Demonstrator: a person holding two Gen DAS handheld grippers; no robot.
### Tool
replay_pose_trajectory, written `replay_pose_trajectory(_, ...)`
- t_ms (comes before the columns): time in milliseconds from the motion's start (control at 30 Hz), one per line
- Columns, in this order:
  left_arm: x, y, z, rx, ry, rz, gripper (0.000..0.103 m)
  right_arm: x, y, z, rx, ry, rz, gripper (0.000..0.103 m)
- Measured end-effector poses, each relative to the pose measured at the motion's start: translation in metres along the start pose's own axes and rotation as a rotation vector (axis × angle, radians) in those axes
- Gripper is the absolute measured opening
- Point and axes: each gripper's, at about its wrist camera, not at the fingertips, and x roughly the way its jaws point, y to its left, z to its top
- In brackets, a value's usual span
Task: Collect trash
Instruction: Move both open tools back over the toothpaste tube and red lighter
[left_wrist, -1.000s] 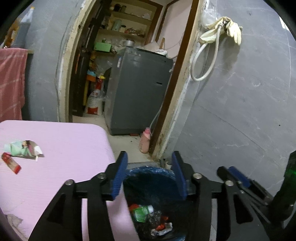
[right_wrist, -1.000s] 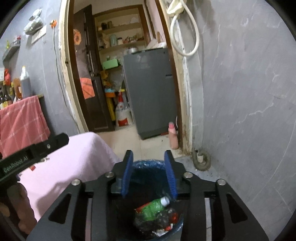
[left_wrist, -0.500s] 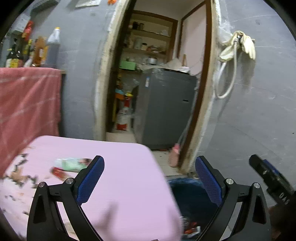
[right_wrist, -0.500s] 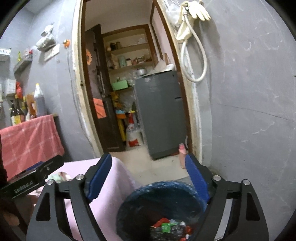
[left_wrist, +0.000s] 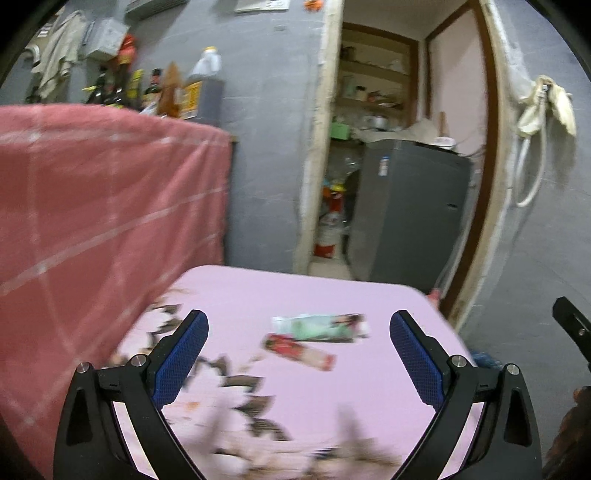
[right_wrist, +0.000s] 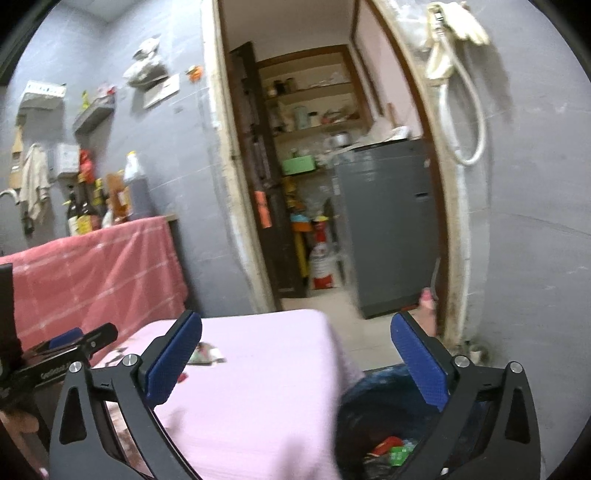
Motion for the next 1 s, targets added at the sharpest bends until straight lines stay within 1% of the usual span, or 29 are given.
replay_pose_trajectory(133,0.01,0.025,-0.004,-0.011,0.029,0.039,0.096,0.019,0.022,-0.004,-0.047,0.041,0.043,0.103)
replay_pose_trajectory(267,0.024,0.045,-0.009,-0.017,0.091,0.06,0.096,0.041,0.039,-0.005,-0.089,0.09,0.091,0.103)
replay_pose_trajectory(433,0.04,0.063,-0.014,-0.021,0.167,0.09,0.096,0.084,0.058,-0.005,-0.146,0.198,0.146,0.103)
replay_pose_trajectory(500,0.044,0.068,-0.016,-0.036,0.182,0.102,0.096,0.105,0.065,-0.007,-0.164,0.252,0.169,0.103)
replay_pose_trajectory(600,0.05,0.074,-0.015,-0.045,0.196,0.123,0.096,0.13,0.074,-0.009,-0.19,0.329,0.206,0.098)
replay_pose_trajectory(667,0.054,0.079,-0.015,-0.056,0.205,0.132,0.096,0.146,0.079,-0.011,-0.2,0.374,0.224,0.092)
replay_pose_trajectory(733,0.059,0.084,-0.013,-0.071,0.218,0.134,0.096,0.164,0.084,-0.013,-0.206,0.428,0.248,0.084)
replay_pose_trajectory(800,0.061,0.087,-0.011,-0.081,0.225,0.137,0.096,0.18,0.088,-0.017,-0.213,0.481,0.271,0.081)
replay_pose_trajectory(833,0.063,0.088,-0.011,-0.083,0.232,0.139,0.096,0.186,0.09,-0.019,-0.216,0.501,0.278,0.077)
replay_pose_trajectory(933,0.065,0.089,-0.012,-0.081,0.248,0.14,0.096,0.206,0.094,-0.027,-0.211,0.578,0.317,0.068)
replay_pose_trajectory(1000,0.067,0.089,-0.012,-0.081,0.256,0.141,0.096,0.215,0.095,-0.031,-0.205,0.612,0.337,0.063)
